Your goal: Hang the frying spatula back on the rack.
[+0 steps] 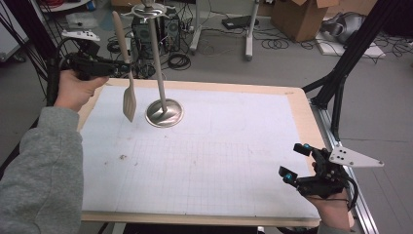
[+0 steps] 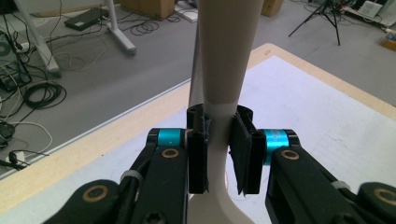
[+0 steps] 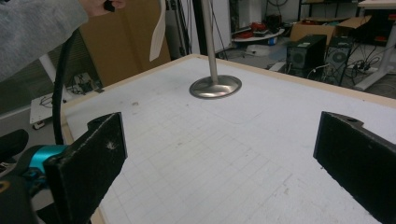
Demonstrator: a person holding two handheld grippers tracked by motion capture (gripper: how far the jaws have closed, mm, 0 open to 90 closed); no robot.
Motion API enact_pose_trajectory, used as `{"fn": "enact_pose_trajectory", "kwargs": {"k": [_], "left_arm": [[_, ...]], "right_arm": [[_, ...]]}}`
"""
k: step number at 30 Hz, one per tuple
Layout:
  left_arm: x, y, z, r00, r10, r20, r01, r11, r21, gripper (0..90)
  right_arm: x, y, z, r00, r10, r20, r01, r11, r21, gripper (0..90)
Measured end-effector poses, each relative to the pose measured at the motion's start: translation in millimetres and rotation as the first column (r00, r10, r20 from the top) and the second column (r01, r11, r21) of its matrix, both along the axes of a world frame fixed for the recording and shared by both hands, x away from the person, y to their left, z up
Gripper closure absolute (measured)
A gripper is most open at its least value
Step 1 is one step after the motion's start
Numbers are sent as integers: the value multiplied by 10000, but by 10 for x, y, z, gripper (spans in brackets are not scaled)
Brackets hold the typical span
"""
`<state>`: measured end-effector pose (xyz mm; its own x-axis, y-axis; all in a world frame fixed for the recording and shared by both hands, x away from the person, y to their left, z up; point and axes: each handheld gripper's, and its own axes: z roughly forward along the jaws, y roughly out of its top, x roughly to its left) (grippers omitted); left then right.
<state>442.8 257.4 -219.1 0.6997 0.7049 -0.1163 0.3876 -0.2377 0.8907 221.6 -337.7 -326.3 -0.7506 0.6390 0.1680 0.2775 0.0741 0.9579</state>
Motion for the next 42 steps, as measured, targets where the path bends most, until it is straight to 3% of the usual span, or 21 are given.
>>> {"fn": "enact_pose_trajectory", "kwargs": {"k": [28, 34, 42], "left_arm": [[63, 11, -15, 9999, 13, -104, -13, 10000, -63, 773], [70, -32, 54, 9999, -91, -65, 92, 9999, 135, 772], [120, -67, 38, 9997, -77, -242, 84, 9996, 282, 772]], "right_arm": [[-4, -31, -12, 9999, -150, -57, 150, 9999, 38, 14], [18, -40, -24, 9999, -149, -52, 149, 9999, -7, 14], [-4, -71, -10, 9998, -203, 2, 203, 9998, 79, 14]]}}
